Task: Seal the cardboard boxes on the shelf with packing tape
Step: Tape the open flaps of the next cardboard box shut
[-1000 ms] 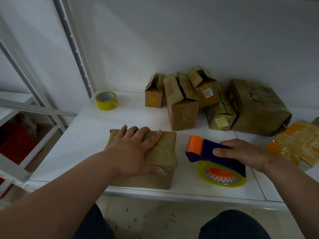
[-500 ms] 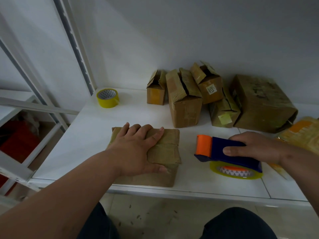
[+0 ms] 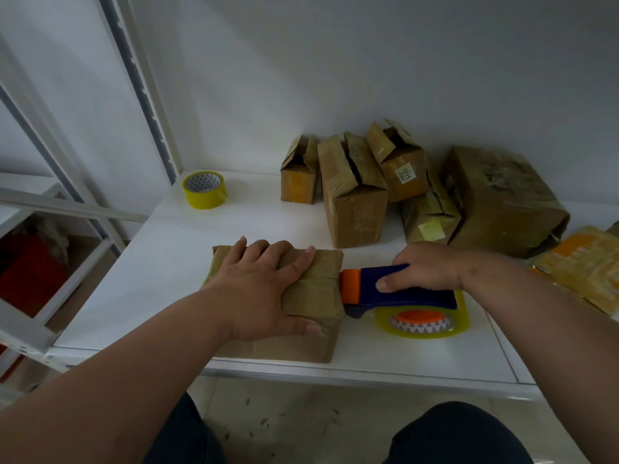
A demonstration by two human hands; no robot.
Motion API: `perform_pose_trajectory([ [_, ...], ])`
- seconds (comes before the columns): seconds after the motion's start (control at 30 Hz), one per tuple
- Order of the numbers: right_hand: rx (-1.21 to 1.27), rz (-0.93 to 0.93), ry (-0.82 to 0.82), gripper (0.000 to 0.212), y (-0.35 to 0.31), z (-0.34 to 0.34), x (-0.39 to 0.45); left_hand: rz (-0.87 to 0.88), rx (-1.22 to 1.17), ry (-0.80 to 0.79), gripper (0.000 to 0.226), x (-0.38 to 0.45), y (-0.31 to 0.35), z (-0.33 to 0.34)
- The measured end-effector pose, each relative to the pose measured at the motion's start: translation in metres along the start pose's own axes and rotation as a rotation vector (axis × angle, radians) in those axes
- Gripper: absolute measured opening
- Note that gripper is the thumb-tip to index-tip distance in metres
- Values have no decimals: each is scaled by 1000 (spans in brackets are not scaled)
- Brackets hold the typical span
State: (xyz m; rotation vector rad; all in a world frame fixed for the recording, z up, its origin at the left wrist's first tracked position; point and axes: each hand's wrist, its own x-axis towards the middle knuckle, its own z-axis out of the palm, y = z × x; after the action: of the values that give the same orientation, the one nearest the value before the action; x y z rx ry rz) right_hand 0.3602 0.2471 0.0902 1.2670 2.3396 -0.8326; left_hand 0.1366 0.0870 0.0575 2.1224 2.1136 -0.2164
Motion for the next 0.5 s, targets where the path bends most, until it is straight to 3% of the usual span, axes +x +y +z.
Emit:
perform_pose_trajectory([
  [0.23, 339, 203, -168, 32, -3, 3, 5, 8, 16, -3, 110, 0, 1, 0],
  [0.3, 255, 236, -216, 28, -2, 17, 14, 6, 23, -6, 109, -2, 2, 0],
  [0.37, 165, 226, -180, 32, -2, 25, 19, 4, 26, -5, 107, -3, 2, 0],
  [0.5, 276, 233, -18, 46, 9, 6, 0, 30, 22, -26, 93, -4, 3, -3],
])
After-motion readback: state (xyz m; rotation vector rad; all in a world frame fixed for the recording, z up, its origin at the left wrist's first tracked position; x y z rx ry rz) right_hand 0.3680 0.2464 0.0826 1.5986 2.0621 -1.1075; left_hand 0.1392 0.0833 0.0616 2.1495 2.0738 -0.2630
